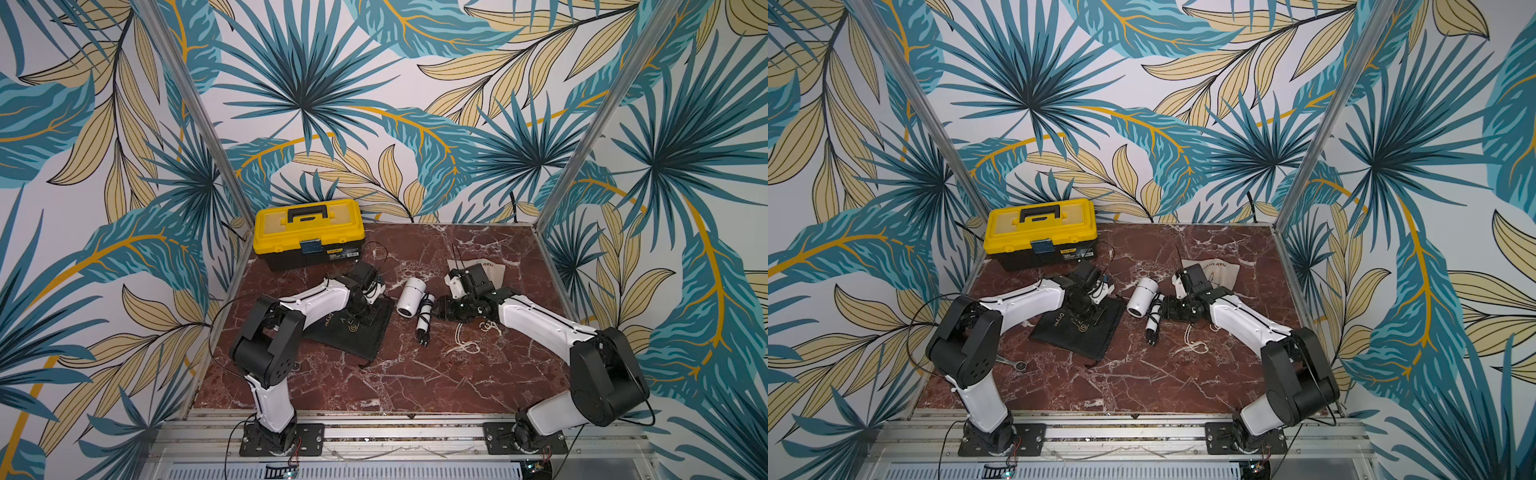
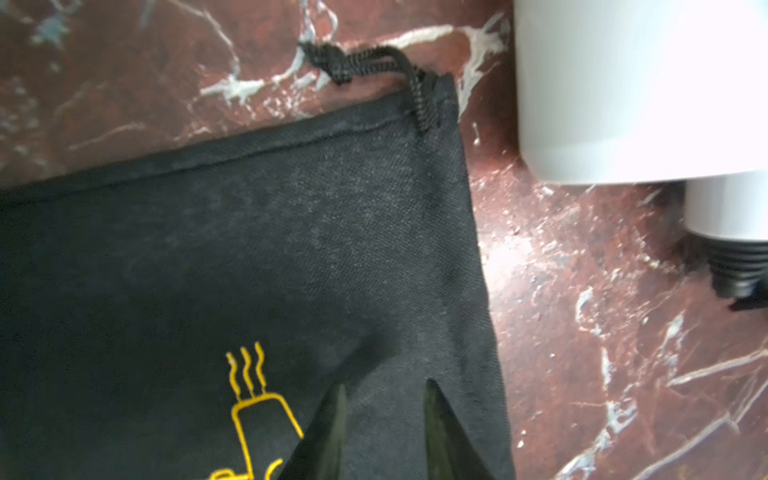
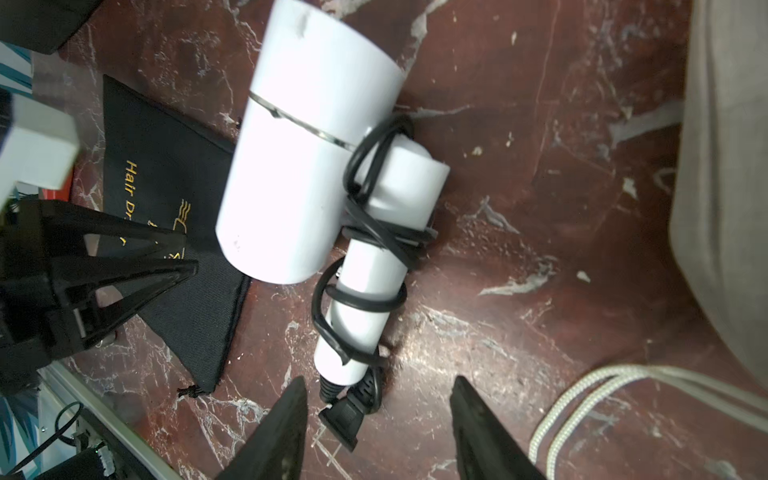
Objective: Pack away hair dryers
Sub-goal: Move the drawstring bag to the center of the board, then open the drawstring bag at the center of the board.
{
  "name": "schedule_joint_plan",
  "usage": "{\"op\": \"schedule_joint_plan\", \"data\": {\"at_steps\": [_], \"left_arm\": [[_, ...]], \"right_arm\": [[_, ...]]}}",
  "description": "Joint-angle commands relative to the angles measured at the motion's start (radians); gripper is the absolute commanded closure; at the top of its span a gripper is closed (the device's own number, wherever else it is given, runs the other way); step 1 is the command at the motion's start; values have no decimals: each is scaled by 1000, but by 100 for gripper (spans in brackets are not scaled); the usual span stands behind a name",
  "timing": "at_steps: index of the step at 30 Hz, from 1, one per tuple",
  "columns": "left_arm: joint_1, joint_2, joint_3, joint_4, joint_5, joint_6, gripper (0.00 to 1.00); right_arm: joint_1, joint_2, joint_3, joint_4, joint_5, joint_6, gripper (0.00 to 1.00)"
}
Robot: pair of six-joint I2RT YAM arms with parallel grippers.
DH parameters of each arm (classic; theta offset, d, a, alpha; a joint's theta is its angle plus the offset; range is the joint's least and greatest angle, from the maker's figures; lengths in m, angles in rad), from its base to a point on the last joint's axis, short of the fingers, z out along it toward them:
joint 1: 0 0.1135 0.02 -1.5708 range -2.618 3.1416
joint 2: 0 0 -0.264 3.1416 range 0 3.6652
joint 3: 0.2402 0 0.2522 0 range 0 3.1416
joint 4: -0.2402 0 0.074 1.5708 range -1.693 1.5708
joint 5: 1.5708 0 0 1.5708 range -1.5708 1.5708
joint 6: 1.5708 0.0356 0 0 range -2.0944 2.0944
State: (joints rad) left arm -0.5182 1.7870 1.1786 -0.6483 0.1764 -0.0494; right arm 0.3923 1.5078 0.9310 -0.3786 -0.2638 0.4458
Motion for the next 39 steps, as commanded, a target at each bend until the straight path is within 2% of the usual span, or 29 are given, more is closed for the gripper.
{"op": "schedule_joint_plan", "data": {"at_steps": [1,4,5,7,13,16,21,30,36,39], "left_arm": [[-47,-63,-21,-25,-55,-77,53],[-54,-78,-44,-33,-55,-177,34],[-58,-79,-48,-32,-53,-211,31],[-78,-77,-50,-33,-38,-249,30],[-146,-40,-63,-41,-113,-335,31],[-163,-21,-62,-40,-128,-351,34],[-166,-16,-55,-39,-170,-377,45],[-166,49,-39,-38,-164,-379,60],[-166,39,-46,-39,-176,-370,72],[-167,27,-43,-39,-172,-368,74]], "right_arm": [[19,-31,-32,43,36,90,41],[25,-7,-52,85,46,153,41],[27,8,-60,104,43,173,41],[35,34,-71,138,38,198,41],[45,56,-84,193,63,221,41],[46,82,-71,200,56,220,41],[45,142,-46,207,46,217,41],[49,190,-37,216,43,221,40],[49,209,-36,218,42,219,40],[48,217,-37,222,40,219,40]]}}
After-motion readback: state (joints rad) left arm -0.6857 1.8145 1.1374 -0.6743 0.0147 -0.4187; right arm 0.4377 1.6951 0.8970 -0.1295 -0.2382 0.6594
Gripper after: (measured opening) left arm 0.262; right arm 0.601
